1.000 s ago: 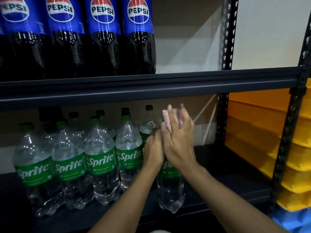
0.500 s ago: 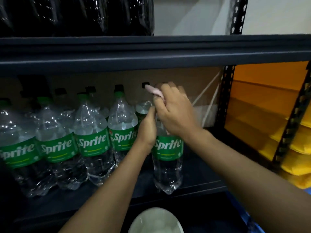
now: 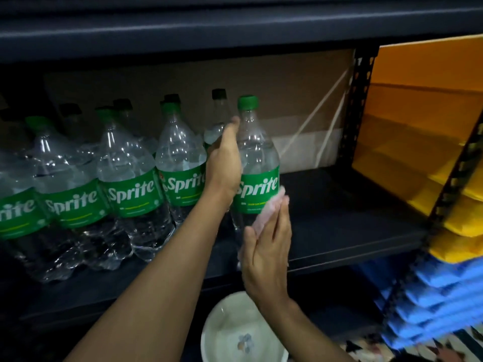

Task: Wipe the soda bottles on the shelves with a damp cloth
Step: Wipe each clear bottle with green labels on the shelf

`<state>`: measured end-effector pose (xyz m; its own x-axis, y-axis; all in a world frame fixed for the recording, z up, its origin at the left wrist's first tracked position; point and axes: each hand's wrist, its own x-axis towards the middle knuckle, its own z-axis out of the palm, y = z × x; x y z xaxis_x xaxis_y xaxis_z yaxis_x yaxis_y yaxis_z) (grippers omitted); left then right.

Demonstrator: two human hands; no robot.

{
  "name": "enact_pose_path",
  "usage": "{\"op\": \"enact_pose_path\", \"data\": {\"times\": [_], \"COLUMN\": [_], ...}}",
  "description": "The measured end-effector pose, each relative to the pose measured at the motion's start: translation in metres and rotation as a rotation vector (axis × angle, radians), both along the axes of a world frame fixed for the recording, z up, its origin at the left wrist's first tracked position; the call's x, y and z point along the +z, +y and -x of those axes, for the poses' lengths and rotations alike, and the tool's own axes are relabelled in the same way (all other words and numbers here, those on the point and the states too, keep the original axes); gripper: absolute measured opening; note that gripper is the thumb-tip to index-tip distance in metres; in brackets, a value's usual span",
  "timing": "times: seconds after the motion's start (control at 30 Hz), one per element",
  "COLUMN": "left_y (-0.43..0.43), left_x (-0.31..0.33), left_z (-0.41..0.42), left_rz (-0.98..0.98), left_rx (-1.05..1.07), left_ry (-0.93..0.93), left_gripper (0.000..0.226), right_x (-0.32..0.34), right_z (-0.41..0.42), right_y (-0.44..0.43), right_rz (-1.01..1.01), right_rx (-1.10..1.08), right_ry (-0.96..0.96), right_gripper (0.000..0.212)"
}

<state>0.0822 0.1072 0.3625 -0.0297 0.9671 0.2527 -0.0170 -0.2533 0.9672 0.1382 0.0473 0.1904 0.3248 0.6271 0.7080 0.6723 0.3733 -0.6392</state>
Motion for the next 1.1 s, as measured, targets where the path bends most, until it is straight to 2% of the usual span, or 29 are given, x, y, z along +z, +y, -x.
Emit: {"op": "enact_pose_path", "data": {"times": [0.13, 0.17, 0.27, 0.37, 0.47, 0.53, 0.63, 0.7, 0.83, 0.9, 1.0, 1.1], "left_y": [-0.008, -0.011, -0.01, -0.007, -0.006, -0.008, -0.01, -0.014, -0.022, -0.023, -0.023, -0.023], "left_x": [0.003, 0.004, 0.005, 0.004, 0.003, 0.004, 0.008, 0.009, -0.002, -0.006, -0.005, -0.003], "left_z": [0.004, 0.005, 0.005, 0.007, 0.012, 0.017, 0.022, 0.021, 0.015, 0.014, 0.012, 0.011], "left_rz": [0.024, 0.034, 0.011, -0.012, 0.018, 0.019, 0.011, 0.008, -0.046, -0.088, -0.089, -0.057], "left_rx": [-0.047, -0.061, -0.027, -0.044, -0.08, -0.109, -0.143, -0.111, -0.046, -0.009, -0.005, 0.032], "left_ry": [0.13, 0.141, 0.166, 0.166, 0.179, 0.15, 0.156, 0.151, 0.126, 0.145, 0.144, 0.135], "left_gripper": [0.101, 0.093, 0.051, 0.059, 0.076, 0.071, 0.055, 0.051, 0.059, 0.065, 0.055, 0.057], "right_x": [-0.024, -0.022, 0.007, 0.068, 0.135, 0.167, 0.182, 0.175, 0.129, 0.096, 0.042, 0.007], "right_z": [-0.015, -0.022, -0.04, -0.042, -0.029, -0.025, -0.023, -0.018, -0.007, -0.008, -0.008, -0.012], "right_y": [-0.009, -0.007, 0.006, 0.022, 0.03, 0.032, 0.035, 0.033, 0.022, 0.016, 0.01, 0.005], "right_rz": [0.093, 0.093, 0.042, -0.056, -0.106, -0.065, 0.009, -0.023, -0.188, -0.209, -0.106, 0.017], "right_rx": [0.08, 0.092, 0.099, 0.102, 0.101, 0.095, 0.101, 0.108, 0.071, 0.067, 0.128, 0.159], "right_ry": [-0.038, -0.065, -0.118, -0.087, 0.041, 0.077, 0.071, 0.105, 0.103, 0.128, 0.252, 0.319], "right_gripper": [0.073, 0.073, 0.075, 0.07, 0.056, 0.05, 0.047, 0.049, 0.053, 0.058, 0.066, 0.069]}}
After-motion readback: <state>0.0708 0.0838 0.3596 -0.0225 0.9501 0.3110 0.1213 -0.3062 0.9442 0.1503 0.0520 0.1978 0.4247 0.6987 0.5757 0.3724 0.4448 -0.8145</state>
